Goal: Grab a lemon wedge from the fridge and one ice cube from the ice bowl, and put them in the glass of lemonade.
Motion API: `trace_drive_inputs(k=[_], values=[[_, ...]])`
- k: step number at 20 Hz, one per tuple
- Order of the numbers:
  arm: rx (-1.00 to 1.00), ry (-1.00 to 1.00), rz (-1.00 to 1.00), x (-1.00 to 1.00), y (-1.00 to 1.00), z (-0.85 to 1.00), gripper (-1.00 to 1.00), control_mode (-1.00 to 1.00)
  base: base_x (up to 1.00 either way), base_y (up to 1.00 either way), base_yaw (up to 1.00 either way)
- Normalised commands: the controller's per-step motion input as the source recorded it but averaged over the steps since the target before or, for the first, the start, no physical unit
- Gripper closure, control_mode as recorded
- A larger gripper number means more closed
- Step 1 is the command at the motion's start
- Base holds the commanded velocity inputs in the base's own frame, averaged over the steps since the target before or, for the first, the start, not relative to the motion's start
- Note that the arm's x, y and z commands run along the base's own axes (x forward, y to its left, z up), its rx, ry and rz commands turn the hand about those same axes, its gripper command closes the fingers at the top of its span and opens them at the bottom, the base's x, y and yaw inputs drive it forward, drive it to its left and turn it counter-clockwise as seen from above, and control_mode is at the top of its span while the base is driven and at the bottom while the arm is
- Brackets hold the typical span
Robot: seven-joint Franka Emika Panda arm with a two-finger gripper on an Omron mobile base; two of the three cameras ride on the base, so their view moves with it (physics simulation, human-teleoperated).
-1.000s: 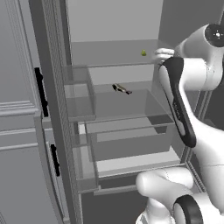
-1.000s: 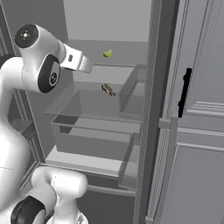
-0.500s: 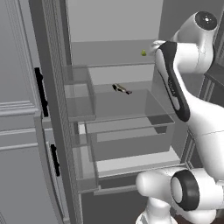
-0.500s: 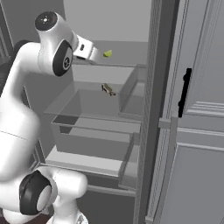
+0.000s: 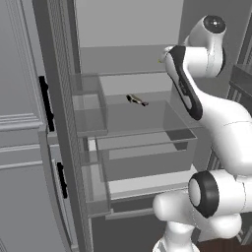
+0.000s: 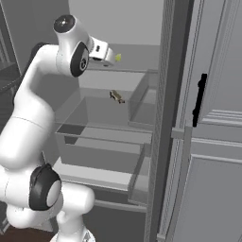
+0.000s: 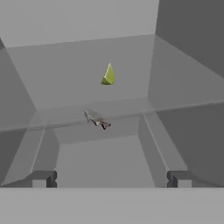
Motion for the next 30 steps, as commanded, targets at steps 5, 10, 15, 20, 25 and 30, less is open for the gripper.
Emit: trace_drive_inputs(k=[5, 10, 15, 20, 25, 30], values=[[-0.02, 0.00, 0.00, 0.47, -0.09, -0.01, -1.00, -1.00, 0.00, 0.00, 0.00], [-0.02, 0.00, 0.00, 0.53, -0.04, -0.08, -1.00, -1.00, 0.00, 0.00, 0.00], [-0.01, 0.01, 0.00, 0.52, 0.00, -0.15, -1.00, -1.00, 0.00, 0.00, 0.00], [0.00, 0.04, 0.00, 0.52, -0.05, -0.02, -1.00, -1.00, 0.00, 0.00, 0.00], [0.00, 0.04, 0.00, 0.55, -0.12, -0.01, -1.00, -1.00, 0.00, 0.00, 0.00], [0.00, 0.03, 0.00, 0.53, -0.10, -0.06, -1.00, -1.00, 0.00, 0.00, 0.00]])
